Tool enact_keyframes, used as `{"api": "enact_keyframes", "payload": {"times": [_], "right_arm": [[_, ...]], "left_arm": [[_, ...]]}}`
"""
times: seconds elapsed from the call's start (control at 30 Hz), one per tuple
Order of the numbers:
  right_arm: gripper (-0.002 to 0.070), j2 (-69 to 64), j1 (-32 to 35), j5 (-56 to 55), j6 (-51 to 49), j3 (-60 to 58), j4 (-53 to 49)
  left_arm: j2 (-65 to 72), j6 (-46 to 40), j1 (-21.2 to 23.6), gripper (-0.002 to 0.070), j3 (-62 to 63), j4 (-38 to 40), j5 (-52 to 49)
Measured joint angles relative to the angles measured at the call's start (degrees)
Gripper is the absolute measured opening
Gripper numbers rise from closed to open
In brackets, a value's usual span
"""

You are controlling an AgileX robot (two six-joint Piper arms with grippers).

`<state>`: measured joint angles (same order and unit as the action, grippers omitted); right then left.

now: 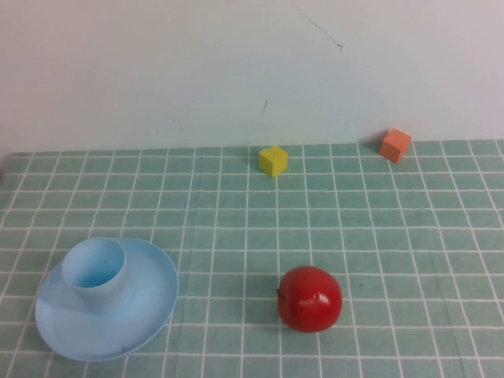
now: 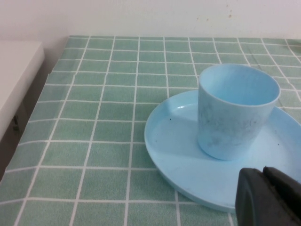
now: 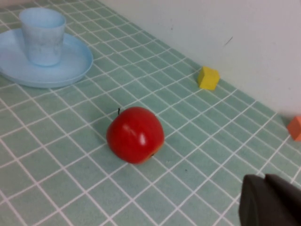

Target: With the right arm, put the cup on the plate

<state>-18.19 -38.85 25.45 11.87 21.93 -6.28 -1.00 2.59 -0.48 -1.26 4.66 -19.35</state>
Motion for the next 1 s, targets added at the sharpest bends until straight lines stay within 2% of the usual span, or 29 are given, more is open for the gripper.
{"api": "enact_keyframes", "payload": {"times": [0.43,0.63,0.73,1.0], "right_arm": [[-0.0003,0.0,0.0,2.6,-0.6,-0.1,2.2],[-0.0003,0.1,0.2,5.0,-1.6,-0.1,-1.0],[-0.0003,0.5,4.1,7.2,-2.1,-0.1,-1.2],[-0.0003,0.5,21.7,10.9,-2.2,-0.1,-3.4]], "left_arm": [[0.0,0.0,0.0,-0.0004,0.0,0.0,0.0],[0.0,0.0,0.0,-0.0004,0.0,0.0,0.0],[0.0,0.0,0.0,-0.0003,0.0,0.0,0.0],[0.0,0.0,0.0,-0.0003,0.0,0.0,0.0]]}}
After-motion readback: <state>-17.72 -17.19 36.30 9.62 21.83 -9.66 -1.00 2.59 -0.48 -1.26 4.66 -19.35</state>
